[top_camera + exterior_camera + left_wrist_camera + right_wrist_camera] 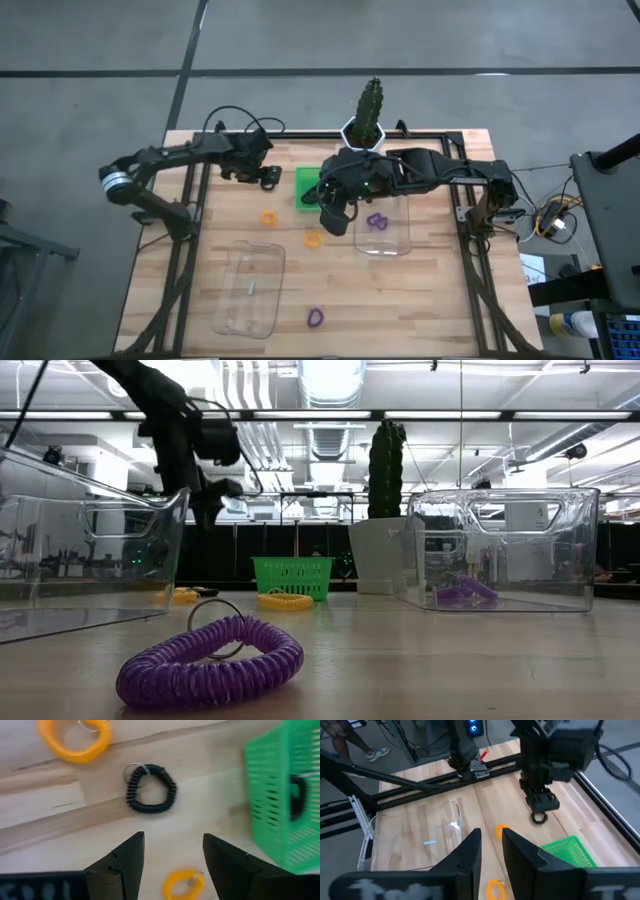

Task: Sort spring keychains
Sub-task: Put the black spring keychain into the green bin

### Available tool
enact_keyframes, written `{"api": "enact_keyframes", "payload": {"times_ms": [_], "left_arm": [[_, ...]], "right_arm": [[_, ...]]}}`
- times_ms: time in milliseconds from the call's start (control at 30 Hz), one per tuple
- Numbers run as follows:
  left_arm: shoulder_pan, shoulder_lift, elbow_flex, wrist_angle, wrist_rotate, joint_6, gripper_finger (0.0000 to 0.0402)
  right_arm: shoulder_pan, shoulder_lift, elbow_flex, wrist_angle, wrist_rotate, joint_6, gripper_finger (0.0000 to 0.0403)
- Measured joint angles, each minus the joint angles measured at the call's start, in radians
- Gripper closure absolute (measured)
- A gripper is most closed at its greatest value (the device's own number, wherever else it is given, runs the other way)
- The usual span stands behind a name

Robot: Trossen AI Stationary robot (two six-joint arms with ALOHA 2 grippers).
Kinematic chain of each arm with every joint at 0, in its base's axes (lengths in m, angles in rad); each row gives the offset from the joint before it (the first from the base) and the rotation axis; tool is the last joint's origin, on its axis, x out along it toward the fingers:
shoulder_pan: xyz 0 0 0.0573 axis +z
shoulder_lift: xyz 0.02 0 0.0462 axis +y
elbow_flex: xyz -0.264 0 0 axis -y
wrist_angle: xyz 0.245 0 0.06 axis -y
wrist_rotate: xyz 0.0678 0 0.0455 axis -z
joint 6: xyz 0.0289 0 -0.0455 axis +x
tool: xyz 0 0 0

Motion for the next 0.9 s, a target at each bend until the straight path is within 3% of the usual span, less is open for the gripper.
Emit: {"api": "enact_keyframes", "payload": {"times_ms": [567,733,900], "left_arm": [[0.077,0.201,0.0,0.01,-0.018,-0.053,0.0207],[0.076,0.215,0.0,0.03,0.016,-0.076,0.0207],[0.082,0.195,0.001,0.053,-0.048,-0.107,0.0207]], "right_arm": [[0.016,-0.009,0.042,0.037,-0.008,-0.086,0.0337],[0.016,-0.009,0.047,0.037,-0.007,-0.103,0.0342],[0.016,-0.009,0.047,0.037,-0.007,-0.128,0.0339]]}}
